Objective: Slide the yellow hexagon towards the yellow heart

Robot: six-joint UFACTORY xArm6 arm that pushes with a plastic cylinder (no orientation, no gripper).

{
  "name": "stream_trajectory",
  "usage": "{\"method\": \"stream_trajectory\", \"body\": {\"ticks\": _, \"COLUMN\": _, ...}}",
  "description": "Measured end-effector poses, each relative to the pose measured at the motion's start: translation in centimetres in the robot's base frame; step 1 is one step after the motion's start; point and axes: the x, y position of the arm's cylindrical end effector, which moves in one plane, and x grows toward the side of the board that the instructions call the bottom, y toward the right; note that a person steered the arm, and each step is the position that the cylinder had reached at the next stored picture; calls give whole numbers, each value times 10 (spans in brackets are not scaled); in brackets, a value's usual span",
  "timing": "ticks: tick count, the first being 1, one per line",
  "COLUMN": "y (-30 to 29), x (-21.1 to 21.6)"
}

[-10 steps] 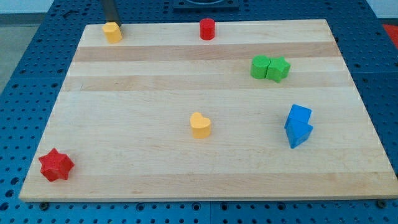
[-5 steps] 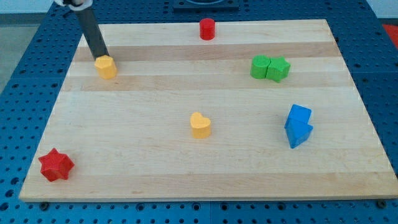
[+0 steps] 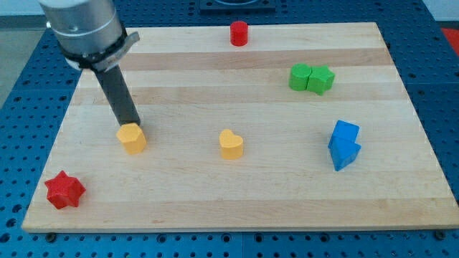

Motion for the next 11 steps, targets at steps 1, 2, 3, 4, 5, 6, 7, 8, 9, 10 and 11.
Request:
{"method": "stream_trajectory", "body": {"ticks": 1, "y": -6, "x": 9}}
{"method": "stream_trajectory", "body": {"ticks": 2, "y": -6, "x": 28}}
{"method": "stream_trajectory", "body": {"ticks": 3, "y": -17, "x": 32}}
{"method": "stream_trajectory", "body": {"ticks": 4, "y": -28, "x": 43}}
{"method": "stream_trajectory", "body": {"ticks": 5, "y": -19, "x": 75}}
{"method": "stream_trajectory", "body": {"ticks": 6, "y": -2, "x": 80}}
{"method": "stream_trajectory", "body": {"ticks": 7, "y": 19, "x": 76}}
{"method": "stream_trajectory", "body": {"ticks": 8, "y": 9, "x": 50}}
{"method": "stream_trajectory", "body": {"ticks": 9, "y": 31, "x": 45}}
{"method": "stream_trajectory", "body": {"ticks": 10, "y": 50, "x": 47}}
{"method": "stream_trajectory", "body": {"ticks": 11, "y": 20, "x": 71}}
